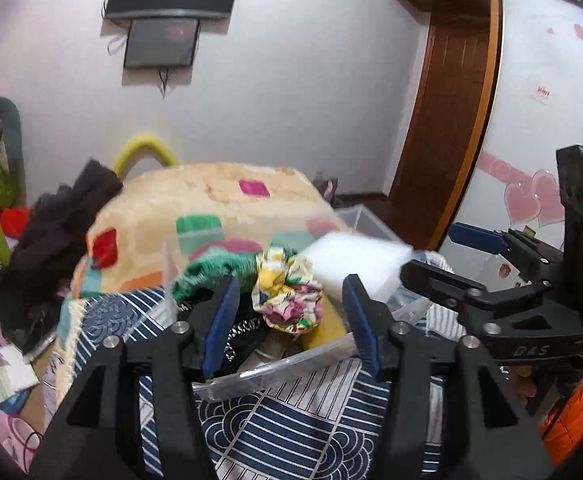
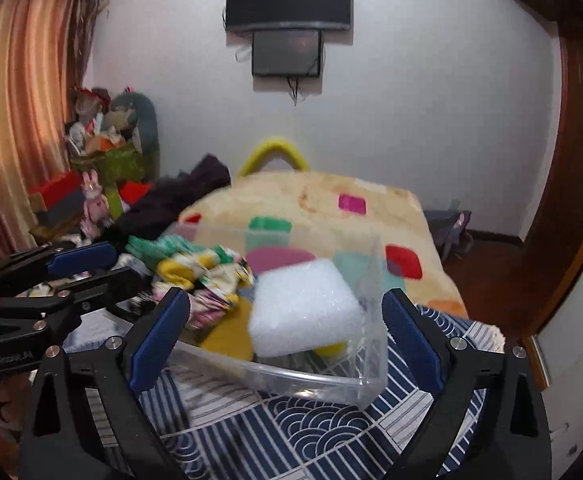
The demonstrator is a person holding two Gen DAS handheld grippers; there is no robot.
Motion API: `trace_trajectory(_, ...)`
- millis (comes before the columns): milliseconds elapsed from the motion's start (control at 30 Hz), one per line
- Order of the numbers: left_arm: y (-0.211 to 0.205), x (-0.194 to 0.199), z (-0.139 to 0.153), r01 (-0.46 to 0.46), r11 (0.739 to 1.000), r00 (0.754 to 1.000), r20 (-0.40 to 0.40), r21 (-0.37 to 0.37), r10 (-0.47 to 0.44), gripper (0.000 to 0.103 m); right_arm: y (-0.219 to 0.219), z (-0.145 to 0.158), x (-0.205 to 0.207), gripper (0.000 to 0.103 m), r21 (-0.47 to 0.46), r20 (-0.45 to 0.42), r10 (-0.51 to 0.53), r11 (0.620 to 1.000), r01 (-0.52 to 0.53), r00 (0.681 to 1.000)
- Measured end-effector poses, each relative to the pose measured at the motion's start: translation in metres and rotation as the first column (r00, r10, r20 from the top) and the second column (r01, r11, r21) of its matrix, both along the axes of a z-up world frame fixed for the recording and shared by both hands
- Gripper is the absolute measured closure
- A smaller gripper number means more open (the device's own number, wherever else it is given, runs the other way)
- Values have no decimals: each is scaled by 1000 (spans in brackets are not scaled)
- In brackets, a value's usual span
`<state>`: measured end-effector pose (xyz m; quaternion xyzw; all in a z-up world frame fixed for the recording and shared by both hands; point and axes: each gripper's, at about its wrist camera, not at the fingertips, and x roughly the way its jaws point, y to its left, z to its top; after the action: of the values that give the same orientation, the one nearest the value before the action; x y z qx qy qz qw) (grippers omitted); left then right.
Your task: Organize soft objects
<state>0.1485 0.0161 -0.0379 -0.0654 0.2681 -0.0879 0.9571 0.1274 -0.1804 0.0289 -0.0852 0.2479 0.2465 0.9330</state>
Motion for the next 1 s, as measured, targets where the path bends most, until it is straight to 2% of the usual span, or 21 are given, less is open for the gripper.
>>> trace_trajectory(133,0,-23,21,-22,1000,997,75,18,20,36,-7,19,-23,0,63,64,3,998,-7,998)
trace_trajectory(233,-2,-43,36,-43,999,991,129,31,39,30,-12,29,-39,0,105,106,2,994,-13,994)
trace_trajectory(367,-5,-68,49,-48,998,983,177,34,41,11,-16,35,-58,0,133,151,-6,991,-14,989)
trace_trajectory(467,-7,-86,56,-83,995,972,225,52,69,5,-15,34,-67,0,137,173,-13,990,-12,985)
trace_trajectory(600,-7,-105,63,-95,994,960,267,46,79,4,-18,34,-78,0,146,187,-18,989,-10,982)
trace_trajectory(1000,-7,-122,62,-100,994,958,276,41,84,2,-19,32,-89,0,166,196,-38,986,5,980)
